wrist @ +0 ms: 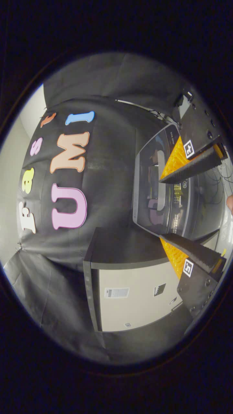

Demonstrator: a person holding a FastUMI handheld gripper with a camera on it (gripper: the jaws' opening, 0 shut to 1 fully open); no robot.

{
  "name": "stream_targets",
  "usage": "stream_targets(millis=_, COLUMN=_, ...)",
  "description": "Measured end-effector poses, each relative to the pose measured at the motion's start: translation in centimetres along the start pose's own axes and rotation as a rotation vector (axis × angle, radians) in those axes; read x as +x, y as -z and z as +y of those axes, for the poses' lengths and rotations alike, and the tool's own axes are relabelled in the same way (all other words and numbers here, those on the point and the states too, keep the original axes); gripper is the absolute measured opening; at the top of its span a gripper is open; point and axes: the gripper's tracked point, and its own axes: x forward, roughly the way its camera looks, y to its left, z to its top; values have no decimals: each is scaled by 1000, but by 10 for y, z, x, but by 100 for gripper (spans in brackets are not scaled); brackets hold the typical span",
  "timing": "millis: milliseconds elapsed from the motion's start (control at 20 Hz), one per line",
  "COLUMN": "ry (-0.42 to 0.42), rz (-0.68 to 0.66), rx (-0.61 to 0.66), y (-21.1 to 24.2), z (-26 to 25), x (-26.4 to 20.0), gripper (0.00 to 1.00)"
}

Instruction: Put the clothes into the washing machine and then close the washing machine lid.

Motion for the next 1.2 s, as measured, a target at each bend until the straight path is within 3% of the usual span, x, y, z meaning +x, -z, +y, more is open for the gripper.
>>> stream_targets(millis=450, ry=19, rz=-77, rx=77, y=-20, z=-8, x=-15, gripper=96)
stream_targets(millis=1200, ry=20, rz=-20, rx=67, y=0, z=-9, x=-17, gripper=96)
